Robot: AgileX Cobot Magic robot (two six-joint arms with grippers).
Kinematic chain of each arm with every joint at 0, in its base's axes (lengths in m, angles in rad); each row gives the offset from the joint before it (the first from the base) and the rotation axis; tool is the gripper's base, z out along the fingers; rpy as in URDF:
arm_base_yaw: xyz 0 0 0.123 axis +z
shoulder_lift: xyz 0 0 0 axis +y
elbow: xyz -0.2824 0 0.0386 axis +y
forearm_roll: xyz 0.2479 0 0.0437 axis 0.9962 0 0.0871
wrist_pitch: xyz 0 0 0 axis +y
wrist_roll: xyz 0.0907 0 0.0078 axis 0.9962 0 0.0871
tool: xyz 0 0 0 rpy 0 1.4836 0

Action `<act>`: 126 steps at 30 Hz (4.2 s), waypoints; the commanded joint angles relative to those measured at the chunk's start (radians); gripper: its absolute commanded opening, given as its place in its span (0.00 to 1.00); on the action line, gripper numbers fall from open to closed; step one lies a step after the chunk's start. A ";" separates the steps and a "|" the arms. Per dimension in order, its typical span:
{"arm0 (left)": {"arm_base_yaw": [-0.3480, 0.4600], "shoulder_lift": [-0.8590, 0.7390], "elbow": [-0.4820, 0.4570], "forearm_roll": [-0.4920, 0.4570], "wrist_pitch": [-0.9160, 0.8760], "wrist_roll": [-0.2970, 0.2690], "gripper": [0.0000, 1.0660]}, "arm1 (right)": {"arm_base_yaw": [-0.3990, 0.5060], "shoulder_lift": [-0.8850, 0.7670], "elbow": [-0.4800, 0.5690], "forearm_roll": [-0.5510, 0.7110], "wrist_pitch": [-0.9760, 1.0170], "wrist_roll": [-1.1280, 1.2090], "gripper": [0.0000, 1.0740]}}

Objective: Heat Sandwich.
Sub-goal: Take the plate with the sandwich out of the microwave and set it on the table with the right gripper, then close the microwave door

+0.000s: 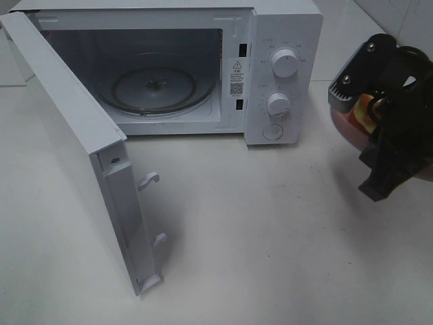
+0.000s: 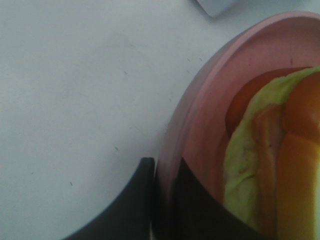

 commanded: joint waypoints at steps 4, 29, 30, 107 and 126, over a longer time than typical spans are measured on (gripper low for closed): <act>-0.005 -0.017 0.001 -0.006 -0.015 -0.003 0.79 | -0.119 0.085 -0.050 -0.035 0.017 0.222 0.00; -0.005 -0.017 0.001 -0.006 -0.015 -0.003 0.79 | -0.387 0.362 -0.057 -0.026 -0.219 0.449 0.01; -0.005 -0.017 0.001 -0.006 -0.015 -0.003 0.79 | -0.387 0.371 -0.057 -0.009 -0.224 0.449 0.02; -0.005 -0.017 0.001 -0.006 -0.015 -0.003 0.79 | -0.384 -0.639 0.048 0.313 0.585 0.224 0.59; -0.005 -0.017 0.001 -0.006 -0.015 -0.003 0.79 | -0.334 -1.046 0.190 0.346 0.600 0.215 0.59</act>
